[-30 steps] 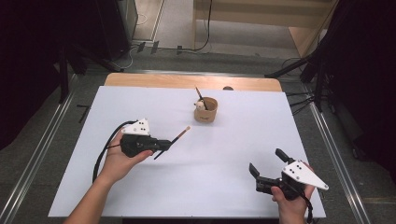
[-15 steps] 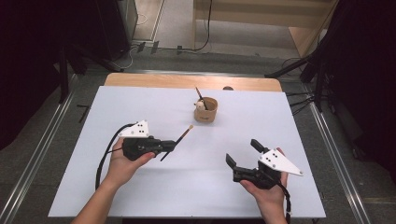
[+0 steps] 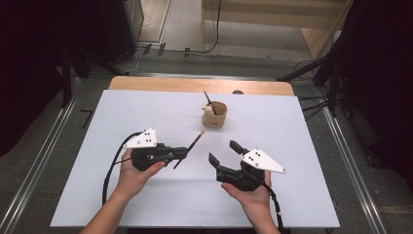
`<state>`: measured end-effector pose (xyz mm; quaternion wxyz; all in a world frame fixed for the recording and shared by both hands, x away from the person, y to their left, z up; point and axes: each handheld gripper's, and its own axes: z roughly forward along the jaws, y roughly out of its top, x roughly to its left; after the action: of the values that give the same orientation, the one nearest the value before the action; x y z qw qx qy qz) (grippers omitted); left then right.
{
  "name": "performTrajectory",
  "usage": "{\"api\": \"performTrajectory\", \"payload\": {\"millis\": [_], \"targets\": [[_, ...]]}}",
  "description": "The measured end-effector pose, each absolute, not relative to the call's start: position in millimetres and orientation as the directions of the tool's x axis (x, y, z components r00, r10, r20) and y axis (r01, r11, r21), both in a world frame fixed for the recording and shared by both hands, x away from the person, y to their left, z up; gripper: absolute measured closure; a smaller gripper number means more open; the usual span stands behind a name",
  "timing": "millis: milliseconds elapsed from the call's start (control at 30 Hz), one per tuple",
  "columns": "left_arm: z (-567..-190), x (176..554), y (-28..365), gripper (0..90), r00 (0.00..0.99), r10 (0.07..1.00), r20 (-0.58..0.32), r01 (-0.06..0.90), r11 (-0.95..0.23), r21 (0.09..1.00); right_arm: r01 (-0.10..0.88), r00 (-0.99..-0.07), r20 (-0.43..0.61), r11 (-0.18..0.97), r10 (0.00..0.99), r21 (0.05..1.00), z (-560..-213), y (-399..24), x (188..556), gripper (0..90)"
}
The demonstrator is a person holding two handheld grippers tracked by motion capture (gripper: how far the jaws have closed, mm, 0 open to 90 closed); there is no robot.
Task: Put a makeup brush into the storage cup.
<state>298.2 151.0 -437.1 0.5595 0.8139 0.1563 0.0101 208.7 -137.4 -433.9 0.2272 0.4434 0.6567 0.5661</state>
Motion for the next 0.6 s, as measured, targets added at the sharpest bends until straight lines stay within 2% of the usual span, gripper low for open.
{"api": "performTrajectory", "payload": {"millis": [267,600], "targets": [[-438.1,296.2,147.8,85.2,0.953,0.260,-0.157,0.236,-0.308,0.921,0.326,-0.526,0.245,-0.073,0.815,0.943,-431.5,-115.4,215.8,30.2],[-440.0,292.1,144.0,85.2,0.953,0.262,-0.150,0.224,-0.279,0.934,0.339,-0.530,0.324,-0.155,0.784,0.928,-428.4,-101.4,228.4,43.7]]}}
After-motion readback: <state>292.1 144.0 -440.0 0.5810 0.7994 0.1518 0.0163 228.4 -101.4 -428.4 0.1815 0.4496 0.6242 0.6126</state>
